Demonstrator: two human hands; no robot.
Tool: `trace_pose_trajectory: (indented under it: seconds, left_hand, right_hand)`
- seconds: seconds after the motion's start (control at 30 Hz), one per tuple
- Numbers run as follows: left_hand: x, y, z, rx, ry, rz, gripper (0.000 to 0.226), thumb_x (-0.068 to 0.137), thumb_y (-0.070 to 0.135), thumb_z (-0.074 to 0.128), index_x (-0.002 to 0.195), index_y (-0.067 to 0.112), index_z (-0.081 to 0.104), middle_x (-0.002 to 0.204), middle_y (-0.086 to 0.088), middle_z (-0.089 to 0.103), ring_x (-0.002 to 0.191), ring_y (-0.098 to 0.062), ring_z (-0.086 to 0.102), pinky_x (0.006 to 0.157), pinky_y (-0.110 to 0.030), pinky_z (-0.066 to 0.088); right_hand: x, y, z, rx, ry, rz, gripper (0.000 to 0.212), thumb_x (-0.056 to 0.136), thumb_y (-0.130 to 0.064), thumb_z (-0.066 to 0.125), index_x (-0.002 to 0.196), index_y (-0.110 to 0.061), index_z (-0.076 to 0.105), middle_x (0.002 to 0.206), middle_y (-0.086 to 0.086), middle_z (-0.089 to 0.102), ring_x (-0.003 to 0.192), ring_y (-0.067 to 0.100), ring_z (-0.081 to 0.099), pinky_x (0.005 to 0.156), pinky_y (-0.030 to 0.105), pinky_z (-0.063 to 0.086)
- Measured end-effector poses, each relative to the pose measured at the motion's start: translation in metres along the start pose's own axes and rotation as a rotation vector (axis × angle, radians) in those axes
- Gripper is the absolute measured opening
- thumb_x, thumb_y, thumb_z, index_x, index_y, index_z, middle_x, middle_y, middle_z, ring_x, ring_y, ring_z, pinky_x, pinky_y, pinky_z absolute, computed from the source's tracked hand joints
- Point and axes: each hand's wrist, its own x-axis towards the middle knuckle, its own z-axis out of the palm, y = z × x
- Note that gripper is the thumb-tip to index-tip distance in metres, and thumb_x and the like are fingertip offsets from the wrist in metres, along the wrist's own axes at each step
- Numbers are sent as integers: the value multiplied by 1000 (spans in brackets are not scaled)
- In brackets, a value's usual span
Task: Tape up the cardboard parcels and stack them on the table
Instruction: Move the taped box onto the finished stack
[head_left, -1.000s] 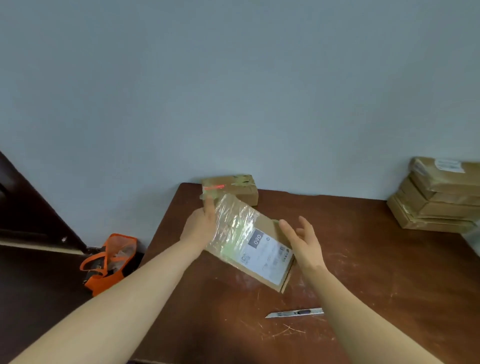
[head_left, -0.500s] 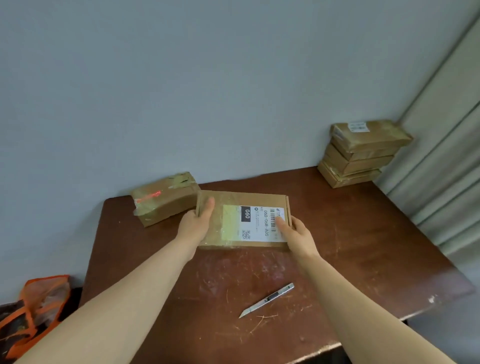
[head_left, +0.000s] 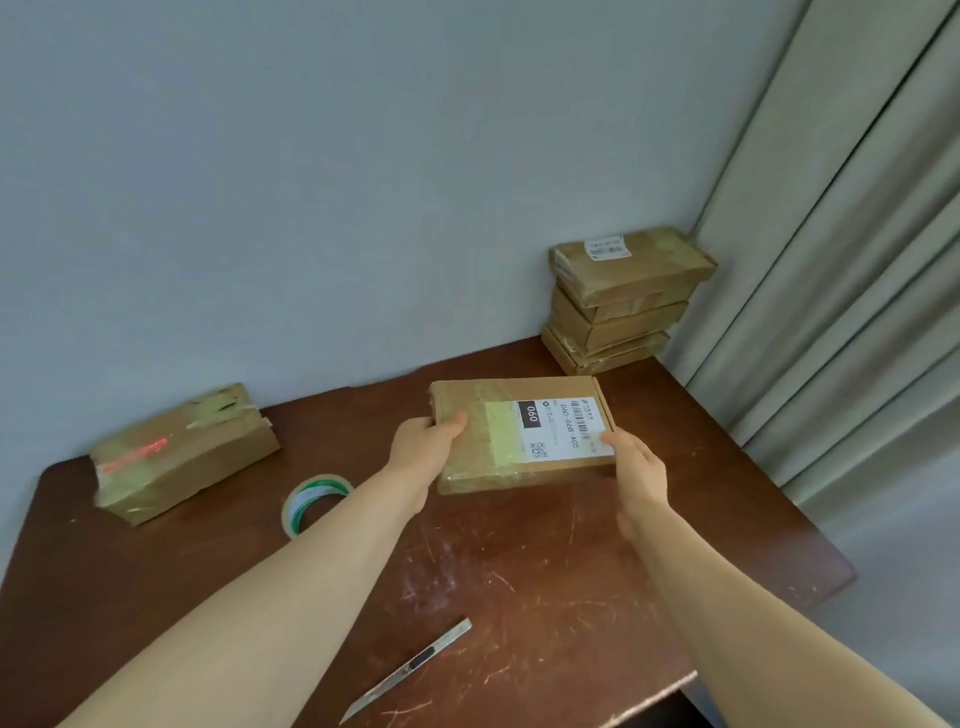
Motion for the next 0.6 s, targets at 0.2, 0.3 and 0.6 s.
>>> trace_pose_trajectory:
  seconds: [0.2,0.3,0.6]
  left_hand:
    - [12,-7,52,85,14,-4,10,91,18,58,89,22,67,86,11,64,76,-2,56,54,-19,36]
    - [26,-10,73,137,-4,15,13,92,19,60,82,21,68,80,13,61,72,-1,54,54,-19,37]
    - [45,-13,134,197,-144,-5,28,94,13,55,121,10,63,114,-4,66,103,-21,62,89,-37,53]
  right_hand:
    - [41,-6,-33,25,76,59,37,88,-12,61,124,-19,61,106,0,68,102,18,63,99,39,47]
    - [50,-7,-50,4,182,23,34,88,-16,64,121,-18,62,109,-1,64,100,17,57,91,32,44]
    - [90,-12,-93,-29,342,-5,30,89,-11,63,119,-15,65,107,1,68,98,16,64,91,31,52]
